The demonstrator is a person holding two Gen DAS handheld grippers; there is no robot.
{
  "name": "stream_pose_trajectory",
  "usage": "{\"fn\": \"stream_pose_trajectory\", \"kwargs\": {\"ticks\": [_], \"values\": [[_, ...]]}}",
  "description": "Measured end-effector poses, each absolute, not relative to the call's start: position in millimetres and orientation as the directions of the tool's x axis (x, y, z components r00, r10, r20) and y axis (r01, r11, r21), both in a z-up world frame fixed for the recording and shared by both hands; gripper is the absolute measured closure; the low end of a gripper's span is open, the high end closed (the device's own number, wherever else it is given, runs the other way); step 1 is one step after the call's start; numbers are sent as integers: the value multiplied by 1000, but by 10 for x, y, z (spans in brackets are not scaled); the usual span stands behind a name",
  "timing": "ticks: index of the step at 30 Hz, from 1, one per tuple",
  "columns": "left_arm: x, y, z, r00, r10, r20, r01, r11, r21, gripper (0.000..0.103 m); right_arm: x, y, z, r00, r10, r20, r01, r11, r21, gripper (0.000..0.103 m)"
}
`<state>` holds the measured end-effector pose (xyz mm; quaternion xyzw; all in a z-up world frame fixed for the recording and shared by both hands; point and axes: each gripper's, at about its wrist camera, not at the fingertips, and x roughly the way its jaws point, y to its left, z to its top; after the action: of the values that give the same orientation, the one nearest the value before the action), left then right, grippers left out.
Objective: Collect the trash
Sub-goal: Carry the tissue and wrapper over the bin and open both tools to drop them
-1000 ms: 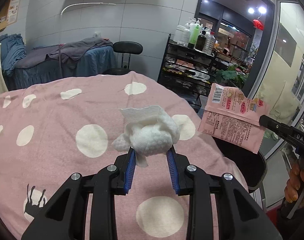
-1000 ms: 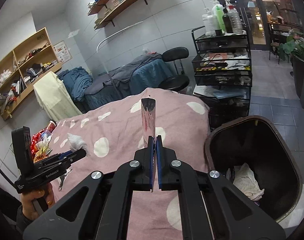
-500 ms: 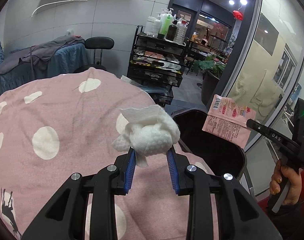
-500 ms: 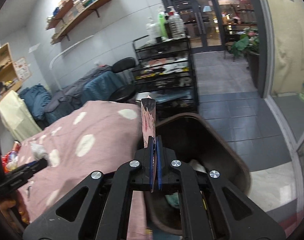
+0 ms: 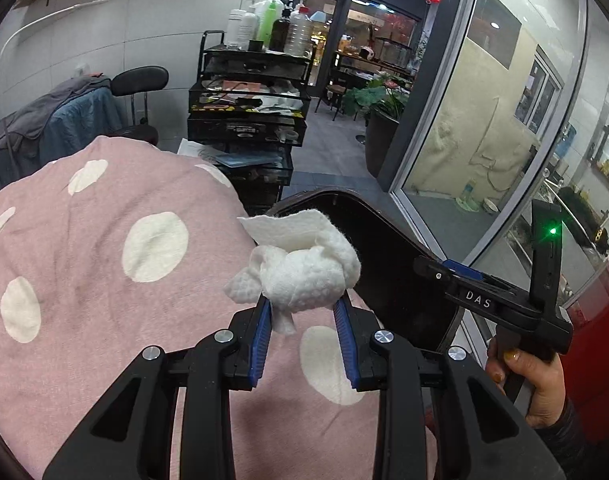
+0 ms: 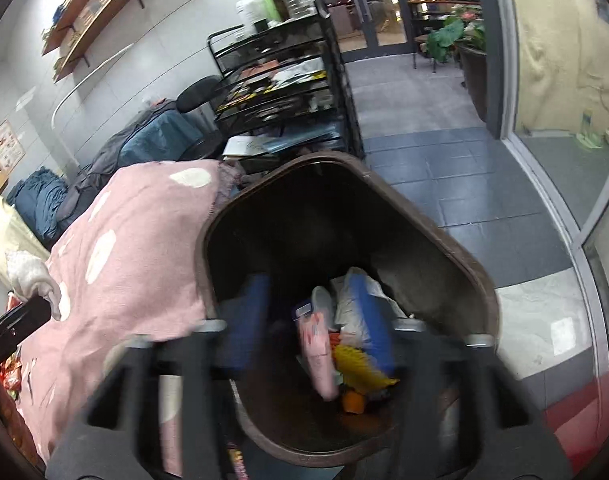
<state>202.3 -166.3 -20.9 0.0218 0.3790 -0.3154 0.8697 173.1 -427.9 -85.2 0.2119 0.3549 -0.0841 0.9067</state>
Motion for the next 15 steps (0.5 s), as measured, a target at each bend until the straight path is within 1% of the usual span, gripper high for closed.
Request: {"fn": "stream_pose_trajectory", "kwargs": {"ticks": [2,3,4,8,15], "values": [[2029,-1782,-230,495,-540,-680,583,788,-201,73,1680,-4306,-853,736,-19,-677,314,896,316,37],[2042,-1840,-241,487,-544,-684,591,781,-201,73,1639,-4337,-850,737,-29,-675,324,892,316,35],[2054,-1906,-250,476,-548,-688,599,775,-202,73,1632,-4347,-849,738,-40,-673,335,888,315,31],[2079,-2187,-306,445,-552,-705,632,751,-189,73,1479,-4462,-799,746,-88,-660,377,873,309,27],[2115,-2600,-484,386,-547,-743,666,723,-186,73,1305,-4671,-716,749,-159,-643,437,848,300,23]]}}
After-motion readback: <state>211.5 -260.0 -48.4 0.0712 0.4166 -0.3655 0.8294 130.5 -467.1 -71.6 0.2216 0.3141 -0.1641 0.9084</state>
